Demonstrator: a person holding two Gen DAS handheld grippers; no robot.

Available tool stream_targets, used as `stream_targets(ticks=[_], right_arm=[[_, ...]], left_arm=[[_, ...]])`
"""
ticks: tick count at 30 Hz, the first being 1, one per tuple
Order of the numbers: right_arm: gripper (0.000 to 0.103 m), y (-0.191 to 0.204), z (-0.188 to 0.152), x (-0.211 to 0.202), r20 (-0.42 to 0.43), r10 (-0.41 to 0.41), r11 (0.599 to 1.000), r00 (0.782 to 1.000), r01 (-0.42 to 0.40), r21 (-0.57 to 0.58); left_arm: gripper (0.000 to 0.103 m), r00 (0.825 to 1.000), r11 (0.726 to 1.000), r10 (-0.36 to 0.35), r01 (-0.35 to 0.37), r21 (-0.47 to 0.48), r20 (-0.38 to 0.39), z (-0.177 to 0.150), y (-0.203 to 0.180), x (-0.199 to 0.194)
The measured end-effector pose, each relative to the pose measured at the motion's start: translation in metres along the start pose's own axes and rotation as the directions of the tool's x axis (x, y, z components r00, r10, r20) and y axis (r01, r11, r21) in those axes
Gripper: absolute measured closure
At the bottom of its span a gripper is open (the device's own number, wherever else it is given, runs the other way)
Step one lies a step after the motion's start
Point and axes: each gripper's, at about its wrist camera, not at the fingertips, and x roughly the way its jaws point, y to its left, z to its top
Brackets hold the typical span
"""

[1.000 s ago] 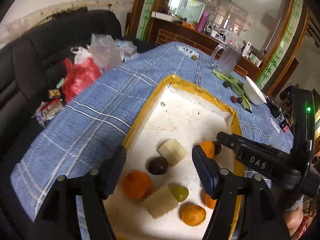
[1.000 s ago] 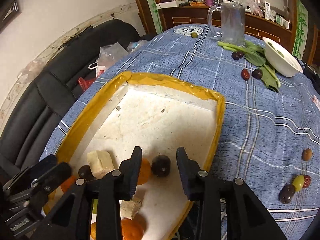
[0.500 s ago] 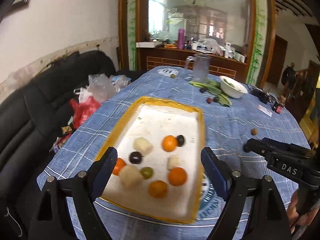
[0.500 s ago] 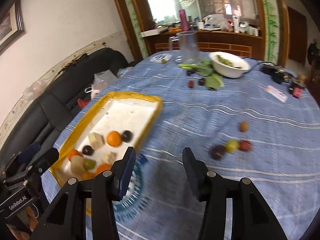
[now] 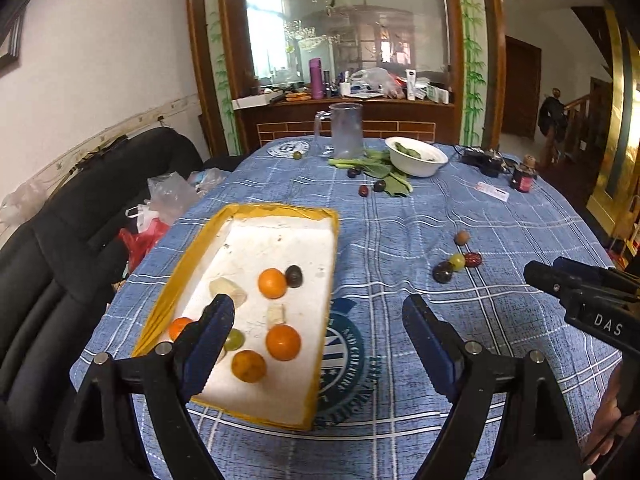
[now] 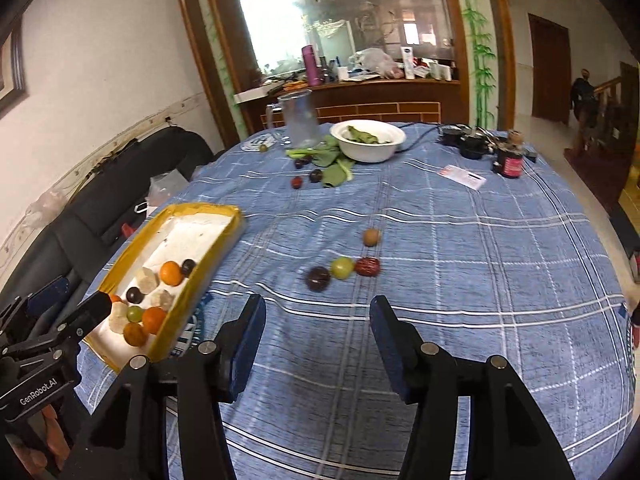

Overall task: Organize fruits
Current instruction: 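Move both open grippers back toward the remaining fruit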

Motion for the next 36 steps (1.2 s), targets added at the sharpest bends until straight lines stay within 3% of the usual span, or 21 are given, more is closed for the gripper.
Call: stream_targets(ticks=[4,13,21,24,26,31,33,36], right_arm=[[0.043,-0.012,-0.001,0.003,-0.01,-0.015,1.0,1.0,0.015,0.014],[0.039,-0.034,0.006,0.028,-0.062,-0.042,0.998,0.997,0.045,0.049],[0.039,-0.044,0.033,0.077,-0.12,-0.019,0.998,0.993,0.027,0.064],[0.039,-0.055,0.046,0.104,-0.138,0.043,0.994,0.99,-0.029,0.101],[0.042,-0.061,0.049,0.122,-0.151,0.111,0.988,0.982,-0.093,0.124],[0.056,-0.075,0.041,0.146,-0.184,0.168,0.977,0.968,-0.14,0.16],[0.061,-0.078,0.039,0.151,-0.195,0.18,0.975,0.964,-0.148,0.168],[0.061,-0.076,0.036,0.157,-0.21,0.161,0.98,0.964,-0.131,0.15]], left_arm=[[0.018,1.0,1.0,-0.019,0.02,0.01,-0.025,-0.002,-0.006,0.008],[0.018,0.987,0.994,-0.098,0.09,-0.067,-0.129,-0.009,0.001,0.044],[0.018,0.98,0.984,-0.164,0.154,-0.093,-0.113,-0.006,-0.004,0.057],[0.018,0.971,0.976,-0.212,0.204,-0.081,-0.107,-0.003,-0.011,0.06],[0.018,0.97,0.975,-0.22,0.215,-0.057,-0.107,-0.001,-0.017,0.061],[0.018,0.969,0.975,-0.224,0.22,-0.043,-0.107,0.002,-0.027,0.072],[0.018,0.962,0.969,-0.241,0.233,-0.079,-0.126,0.004,-0.027,0.083],[0.018,0.936,0.947,-0.308,0.284,-0.151,-0.172,0.004,-0.032,0.102]])
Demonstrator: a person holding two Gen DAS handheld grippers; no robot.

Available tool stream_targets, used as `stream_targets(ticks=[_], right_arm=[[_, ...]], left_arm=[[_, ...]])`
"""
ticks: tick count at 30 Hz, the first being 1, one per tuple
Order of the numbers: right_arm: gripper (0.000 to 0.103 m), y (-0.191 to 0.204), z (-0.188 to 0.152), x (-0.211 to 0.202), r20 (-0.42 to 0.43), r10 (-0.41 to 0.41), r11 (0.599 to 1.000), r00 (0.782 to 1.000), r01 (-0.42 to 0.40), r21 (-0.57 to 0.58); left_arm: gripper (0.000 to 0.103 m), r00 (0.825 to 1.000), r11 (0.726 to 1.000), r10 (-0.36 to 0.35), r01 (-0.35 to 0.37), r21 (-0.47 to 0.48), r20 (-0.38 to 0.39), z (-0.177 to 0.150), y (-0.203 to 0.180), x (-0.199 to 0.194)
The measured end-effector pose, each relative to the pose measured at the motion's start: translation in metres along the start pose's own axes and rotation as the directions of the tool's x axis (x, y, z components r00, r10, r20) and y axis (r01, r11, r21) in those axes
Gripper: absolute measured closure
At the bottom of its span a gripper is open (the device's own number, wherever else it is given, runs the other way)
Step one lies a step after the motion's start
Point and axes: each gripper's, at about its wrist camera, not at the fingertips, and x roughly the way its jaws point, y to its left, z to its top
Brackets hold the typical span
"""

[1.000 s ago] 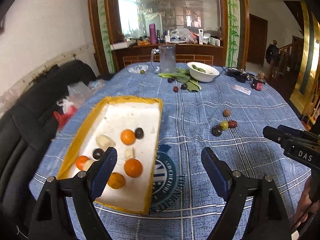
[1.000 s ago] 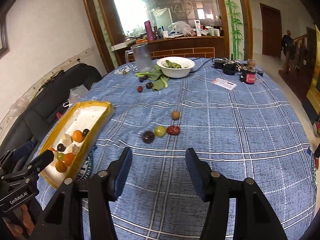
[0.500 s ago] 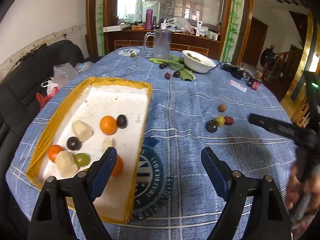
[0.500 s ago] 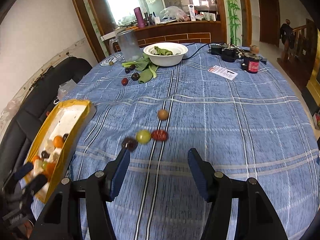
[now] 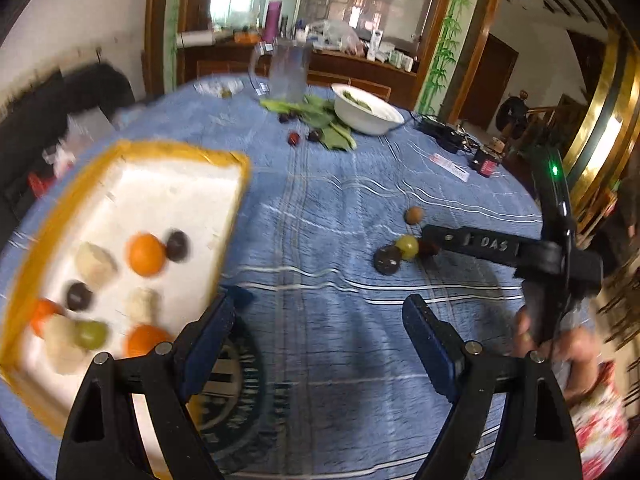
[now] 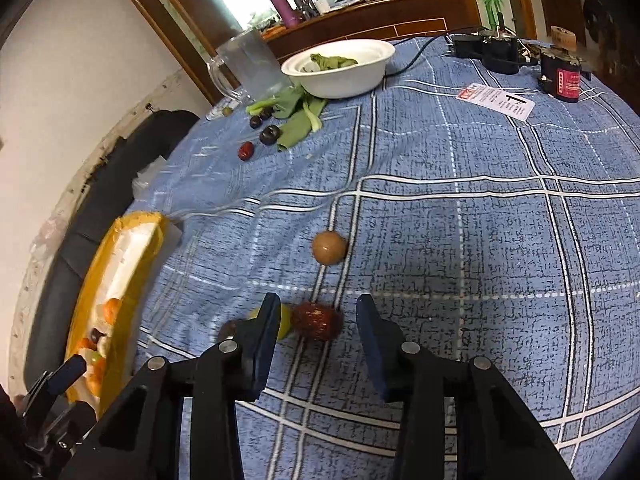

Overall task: Organize fruits
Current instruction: 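Move both open grippers back toward the remaining fruit, then grasp a dark purple plum with the left gripper while the right gripper grasps a red jujube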

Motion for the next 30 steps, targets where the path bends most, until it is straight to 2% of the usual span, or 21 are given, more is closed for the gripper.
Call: stream_targets(ticks=[8,10,12,17,20,22,24,25,27,30], right_arm=[[0.061,0.009,-0.003,0.003,0.017,-0.015,0.999,1.0,0.016,-0.037],[0.072,0.012,-0.004,0.001,0.011,-0.01,0.998,1.0,0.01,-0.06],[0.073,0.014,-0.005,-0.001,0.003,-0.024,0.997,1.0,0.024,-0.079],[0.078,0.015,-0.006,-0.006,-0.015,-0.064,0.991,0.998,0.062,-0.12],[0.078,0.009,-0.004,-0.01,-0.008,-0.091,0.989,0.996,0.09,-0.119],[0.078,0.001,-0.001,-0.012,-0.006,-0.095,0.991,0.995,0.094,-0.096],[0.078,-0.007,0.001,-0.015,-0.003,-0.088,0.994,0.996,0.088,-0.072],[0.078,-0.01,0.003,-0.016,-0.001,-0.084,0.995,0.996,0.083,-0.062],[0.078,-0.013,0.004,-0.016,-0.006,-0.067,0.997,0.998,0.067,-0.042],[0.077,-0.011,0.004,-0.015,-0.009,-0.033,0.999,0.999,0.033,-0.037]], left_arm=[[0.018,1.0,0.999,-0.004,0.005,0.035,-0.029,-0.003,-0.025,0.022],[0.018,0.999,0.999,-0.008,0.009,0.045,-0.034,-0.002,-0.03,0.025],[0.018,0.999,0.998,-0.007,0.009,0.066,-0.033,0.0,-0.034,0.026],[0.018,1.0,0.98,0.016,-0.017,0.198,0.011,0.015,-0.057,0.035],[0.018,1.0,0.966,-0.029,0.028,0.256,-0.001,0.021,-0.066,0.052],[0.022,0.997,0.961,-0.073,0.077,0.267,-0.024,0.023,-0.07,0.063],[0.031,0.995,0.953,-0.084,0.095,0.287,-0.048,0.025,-0.074,0.075],[0.033,0.995,0.951,-0.081,0.094,0.294,-0.054,0.025,-0.074,0.079],[0.045,0.994,0.953,-0.08,0.098,0.286,-0.076,0.027,-0.072,0.091],[0.058,0.99,0.959,-0.089,0.115,0.259,-0.11,0.028,-0.066,0.103]])
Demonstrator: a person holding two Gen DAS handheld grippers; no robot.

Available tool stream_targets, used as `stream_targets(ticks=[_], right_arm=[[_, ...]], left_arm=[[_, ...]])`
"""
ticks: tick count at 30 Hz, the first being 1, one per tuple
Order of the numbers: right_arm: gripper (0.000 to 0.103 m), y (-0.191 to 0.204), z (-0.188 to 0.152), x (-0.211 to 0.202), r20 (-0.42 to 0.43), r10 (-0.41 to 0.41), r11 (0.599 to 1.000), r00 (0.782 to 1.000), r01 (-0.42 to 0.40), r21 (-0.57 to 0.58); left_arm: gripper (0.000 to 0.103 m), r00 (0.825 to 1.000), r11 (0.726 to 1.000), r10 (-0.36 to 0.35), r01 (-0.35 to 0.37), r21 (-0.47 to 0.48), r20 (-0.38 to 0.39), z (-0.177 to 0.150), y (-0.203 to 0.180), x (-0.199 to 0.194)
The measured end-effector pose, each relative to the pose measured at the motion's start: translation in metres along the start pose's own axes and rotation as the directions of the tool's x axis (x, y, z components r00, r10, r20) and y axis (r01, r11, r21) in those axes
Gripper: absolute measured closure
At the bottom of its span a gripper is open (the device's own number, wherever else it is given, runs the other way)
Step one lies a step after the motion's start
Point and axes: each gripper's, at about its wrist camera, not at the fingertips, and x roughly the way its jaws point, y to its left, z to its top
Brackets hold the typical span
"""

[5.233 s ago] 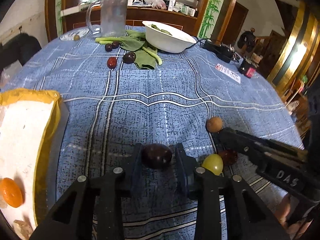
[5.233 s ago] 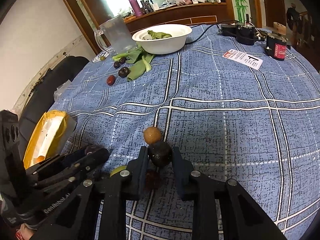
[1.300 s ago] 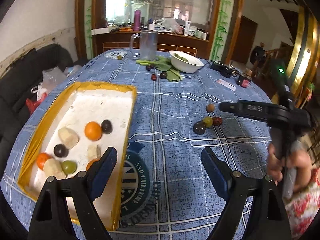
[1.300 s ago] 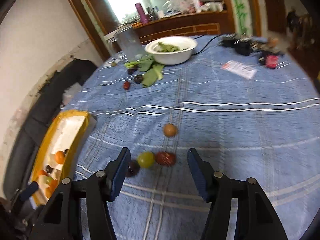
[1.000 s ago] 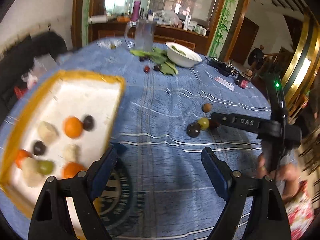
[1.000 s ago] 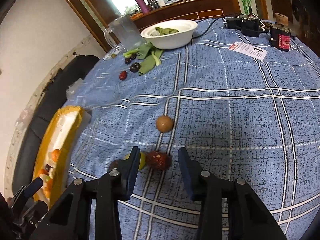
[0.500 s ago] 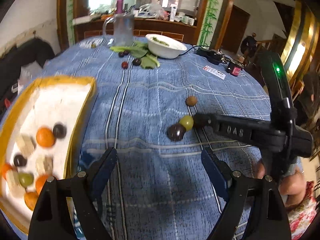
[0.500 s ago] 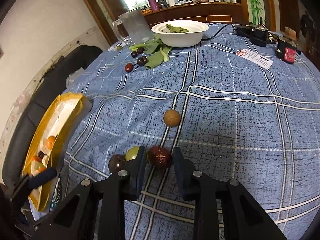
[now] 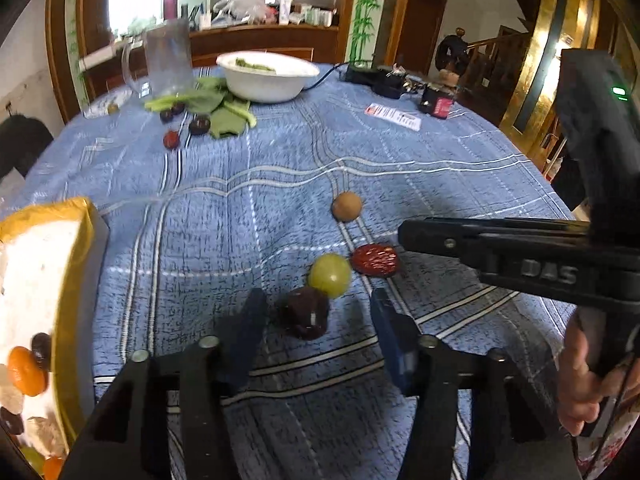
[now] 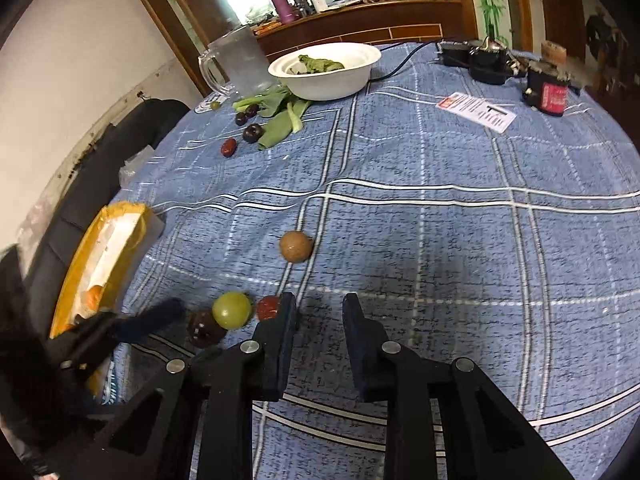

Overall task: Organize fruits
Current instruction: 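Grasp a dark purple plum with the left gripper while the right gripper grasps a red jujube, then carry the plum and jujube over the tray and open both grippers to drop them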

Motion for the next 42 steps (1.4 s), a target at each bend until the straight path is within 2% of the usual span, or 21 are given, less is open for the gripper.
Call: stream_targets(ticks=[3,8,13,14,15,18,21,25,36,42], right_arm=[[0.077,0.007,-0.001,0.001,0.006,0.007,1.0,1.0,-0.006,-0.03],[0.077,0.019,-0.003,0.012,-0.007,0.003,0.998,1.0,-0.003,-0.065],[0.074,0.024,-0.005,0.017,-0.01,0.012,0.997,1.0,-0.013,-0.076],[0.074,0.026,-0.006,0.019,-0.019,0.016,0.997,1.0,-0.017,-0.081],[0.074,0.028,-0.007,0.02,-0.016,0.01,0.996,1.0,-0.012,-0.089],[0.074,0.028,-0.009,0.019,-0.015,0.003,0.996,1.0,-0.004,-0.093],[0.082,0.028,-0.01,0.018,-0.018,0.023,0.997,1.0,-0.024,-0.079],[0.082,0.031,-0.01,0.012,0.011,-0.002,0.996,1.0,0.003,-0.089],[0.082,0.008,-0.003,-0.002,0.072,-0.021,1.0,0.997,0.02,0.02],[0.082,-0.001,-0.001,-0.004,0.079,0.016,0.998,0.997,-0.021,0.067]], left_arm=[[0.065,1.0,1.0,0.013,-0.013,-0.012,-0.011,-0.002,0.007,0.006],[0.064,1.0,1.0,0.006,-0.006,-0.017,0.004,-0.002,0.007,0.006],[0.065,1.0,1.0,0.008,-0.008,0.018,0.005,-0.002,-0.001,0.007],[0.078,1.0,1.0,0.001,-0.001,0.026,0.004,-0.002,-0.003,0.007],[0.081,1.0,0.999,0.011,-0.011,0.038,0.005,-0.003,-0.005,0.007],[0.082,1.0,1.0,0.011,-0.012,0.028,0.011,-0.004,-0.003,0.005],[0.082,1.0,1.0,0.006,-0.006,0.006,0.029,-0.004,0.002,0.001],[0.082,0.998,1.0,0.016,-0.017,0.013,0.058,-0.005,0.0,-0.005],[0.082,0.995,1.0,0.024,-0.024,0.0,0.098,-0.006,0.0,-0.015],[0.082,0.991,0.999,0.024,-0.02,-0.035,0.13,-0.006,0.006,-0.023]])
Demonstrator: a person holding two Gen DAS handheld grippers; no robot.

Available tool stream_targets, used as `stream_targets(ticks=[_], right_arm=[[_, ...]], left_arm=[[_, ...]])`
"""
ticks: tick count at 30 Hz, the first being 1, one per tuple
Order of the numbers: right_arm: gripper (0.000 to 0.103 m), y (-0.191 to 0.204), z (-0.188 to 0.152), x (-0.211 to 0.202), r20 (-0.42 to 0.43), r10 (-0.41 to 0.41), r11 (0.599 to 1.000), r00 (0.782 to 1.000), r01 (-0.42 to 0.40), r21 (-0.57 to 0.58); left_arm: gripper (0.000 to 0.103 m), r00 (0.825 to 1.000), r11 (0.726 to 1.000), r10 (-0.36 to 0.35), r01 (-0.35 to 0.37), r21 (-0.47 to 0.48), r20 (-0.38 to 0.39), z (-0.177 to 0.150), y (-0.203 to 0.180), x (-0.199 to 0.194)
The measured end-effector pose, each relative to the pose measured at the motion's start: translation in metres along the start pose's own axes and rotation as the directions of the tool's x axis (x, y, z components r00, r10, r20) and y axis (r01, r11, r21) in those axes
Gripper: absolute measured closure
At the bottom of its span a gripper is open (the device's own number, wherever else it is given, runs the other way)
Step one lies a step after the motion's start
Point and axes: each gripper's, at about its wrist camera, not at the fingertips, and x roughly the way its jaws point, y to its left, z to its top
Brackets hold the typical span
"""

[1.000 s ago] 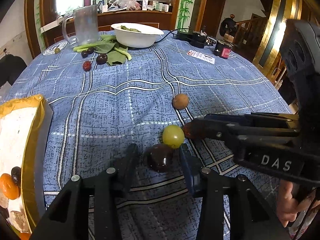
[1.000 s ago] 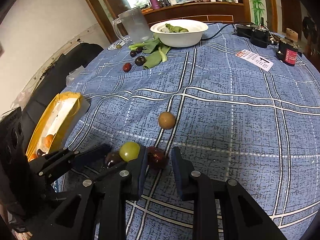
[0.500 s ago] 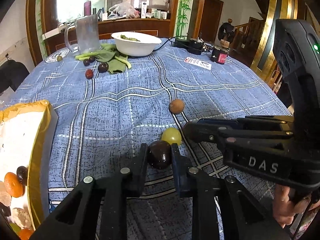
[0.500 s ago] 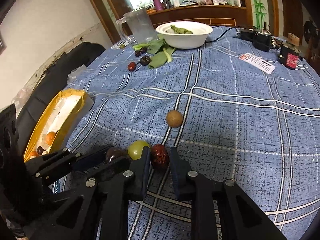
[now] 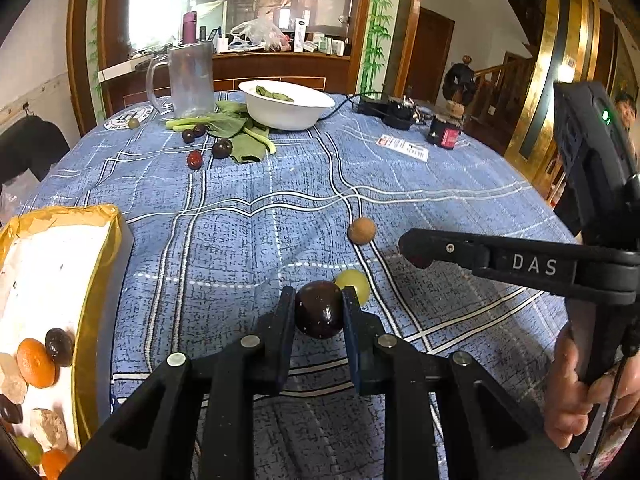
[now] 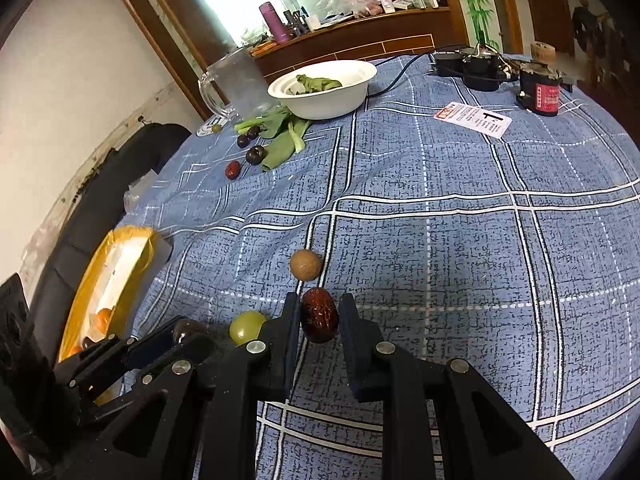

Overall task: Organize fruits
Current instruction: 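Carry the plum and jujube over the tray and open both grippers to drop them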

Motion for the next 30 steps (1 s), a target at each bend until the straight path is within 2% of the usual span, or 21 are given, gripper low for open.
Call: stream_targets(ticks=[4,7,12,16,19,23,30], right_arm=[[0.082,-0.004,0.001,-0.008,0.01,0.088,0.995,0.996,-0.088,0.038],[0.082,-0.004,0.001,-0.011,0.008,0.197,0.977,0.98,-0.197,0.082],[0.082,0.002,-0.005,-0.009,-0.008,0.295,0.948,0.955,-0.292,0.127],[0.082,0.022,-0.012,-0.015,-0.01,0.259,0.962,0.966,-0.257,0.095],[0.082,0.049,-0.018,-0.022,-0.013,0.286,0.956,0.958,-0.285,0.072],[0.081,0.104,-0.027,-0.019,-0.06,0.301,0.953,0.952,-0.302,-0.008],[0.081,0.192,-0.048,0.011,-0.157,0.269,0.945,0.95,-0.292,-0.146]], left_arm=[[0.082,1.0,0.999,0.006,-0.005,-0.046,0.021,-0.004,0.008,-0.024],[0.082,0.999,0.998,0.021,-0.018,-0.061,0.04,-0.013,0.015,-0.051],[0.082,0.996,0.992,0.053,-0.045,-0.118,0.071,-0.027,0.032,-0.092],[0.081,0.991,0.986,0.109,-0.097,-0.138,0.082,-0.036,0.049,-0.118],[0.081,0.982,0.976,0.167,-0.152,-0.153,0.09,-0.042,0.065,-0.136],[0.081,0.974,0.952,0.213,-0.189,-0.242,0.075,-0.057,0.105,-0.152],[0.081,0.966,0.896,0.258,-0.237,-0.376,0.006,-0.088,0.161,-0.16]])
